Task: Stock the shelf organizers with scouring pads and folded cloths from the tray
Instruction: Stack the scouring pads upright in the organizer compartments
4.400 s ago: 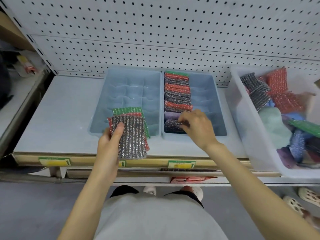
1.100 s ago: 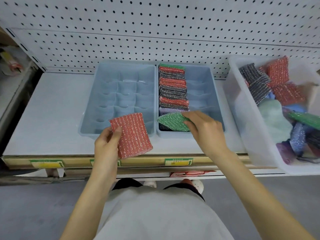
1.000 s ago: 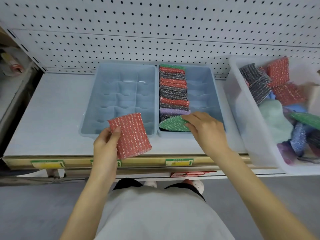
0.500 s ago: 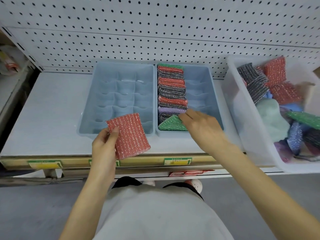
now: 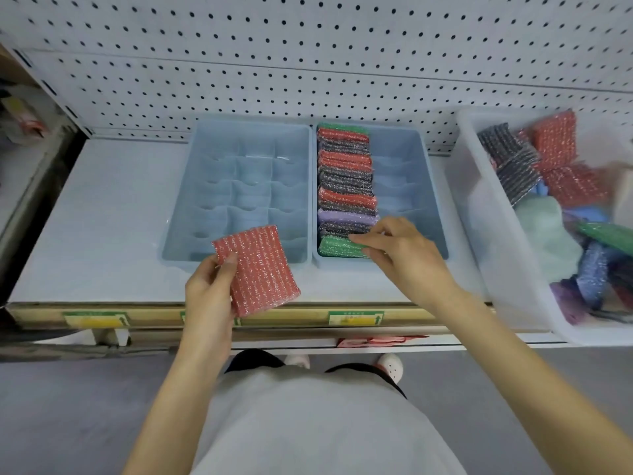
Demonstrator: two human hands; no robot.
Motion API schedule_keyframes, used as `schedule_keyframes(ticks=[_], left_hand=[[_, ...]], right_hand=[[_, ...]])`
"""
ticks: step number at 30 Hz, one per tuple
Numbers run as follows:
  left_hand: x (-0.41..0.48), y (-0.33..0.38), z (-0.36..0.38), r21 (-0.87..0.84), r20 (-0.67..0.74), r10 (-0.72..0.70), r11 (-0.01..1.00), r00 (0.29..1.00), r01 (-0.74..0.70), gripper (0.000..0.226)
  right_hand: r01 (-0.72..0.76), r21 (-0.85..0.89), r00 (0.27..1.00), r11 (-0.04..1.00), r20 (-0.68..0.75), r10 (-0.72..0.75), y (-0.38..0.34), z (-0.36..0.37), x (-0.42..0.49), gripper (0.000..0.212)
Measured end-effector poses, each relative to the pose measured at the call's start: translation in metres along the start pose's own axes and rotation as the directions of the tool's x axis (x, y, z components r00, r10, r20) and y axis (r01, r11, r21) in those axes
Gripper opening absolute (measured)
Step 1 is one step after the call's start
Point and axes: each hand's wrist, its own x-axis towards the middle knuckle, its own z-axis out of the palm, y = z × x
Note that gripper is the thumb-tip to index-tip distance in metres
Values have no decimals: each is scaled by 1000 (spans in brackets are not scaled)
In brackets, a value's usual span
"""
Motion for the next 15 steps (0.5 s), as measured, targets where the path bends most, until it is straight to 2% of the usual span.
schedule_keyframes(ticks=[3,6,9,13,15], left_hand=[[1,-1,3,4,8,-11,1000,1000,11,17],[2,-1,10,23,33,-16,1000,999,15,16],[2,1,15,45,53,-25,999,998,23,14],[1,4,20,56,52,-30,998,998,27,13],[1,5,24,60,56,-25,998,998,21,13]], right_hand=[[44,32,999,999,27,-45,0,5,-2,34],[75,-16,995,997,67,-73,-1,16,2,42],[-4,42,991,999,135,-2,2,19,9,38],[-59,90,953,994,300,30,5,15,12,40],[-108,170,969,979,238,66,5,10,9,38]])
